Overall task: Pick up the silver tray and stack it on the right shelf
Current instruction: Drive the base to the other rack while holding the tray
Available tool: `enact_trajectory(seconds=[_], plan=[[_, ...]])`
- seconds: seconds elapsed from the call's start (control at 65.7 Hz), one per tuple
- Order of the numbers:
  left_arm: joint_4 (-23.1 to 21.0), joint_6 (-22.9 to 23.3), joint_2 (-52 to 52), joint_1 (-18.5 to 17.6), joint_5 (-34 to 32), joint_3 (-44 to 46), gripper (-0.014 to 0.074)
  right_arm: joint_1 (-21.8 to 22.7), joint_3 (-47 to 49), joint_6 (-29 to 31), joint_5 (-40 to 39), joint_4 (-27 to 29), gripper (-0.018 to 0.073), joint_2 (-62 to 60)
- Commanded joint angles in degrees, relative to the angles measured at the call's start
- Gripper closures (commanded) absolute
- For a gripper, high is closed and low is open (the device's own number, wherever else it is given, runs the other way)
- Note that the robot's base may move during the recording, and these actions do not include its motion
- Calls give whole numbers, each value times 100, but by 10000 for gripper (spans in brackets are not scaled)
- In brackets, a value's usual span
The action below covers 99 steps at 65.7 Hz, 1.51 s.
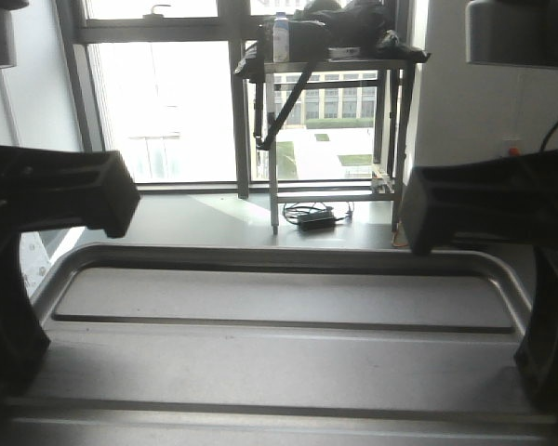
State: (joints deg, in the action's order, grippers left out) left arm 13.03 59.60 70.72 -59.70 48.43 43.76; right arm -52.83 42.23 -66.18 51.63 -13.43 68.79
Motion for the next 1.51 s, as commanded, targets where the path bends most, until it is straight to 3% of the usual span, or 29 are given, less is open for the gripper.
enact_trajectory(seconds=[0.0, 1.491], plan=[[178, 13, -129, -14, 102, 163, 696, -12, 156, 50, 174, -196, 482, -135], [200, 13, -129, -14, 102, 163, 696, -12, 156, 50, 174, -200, 482, -135]])
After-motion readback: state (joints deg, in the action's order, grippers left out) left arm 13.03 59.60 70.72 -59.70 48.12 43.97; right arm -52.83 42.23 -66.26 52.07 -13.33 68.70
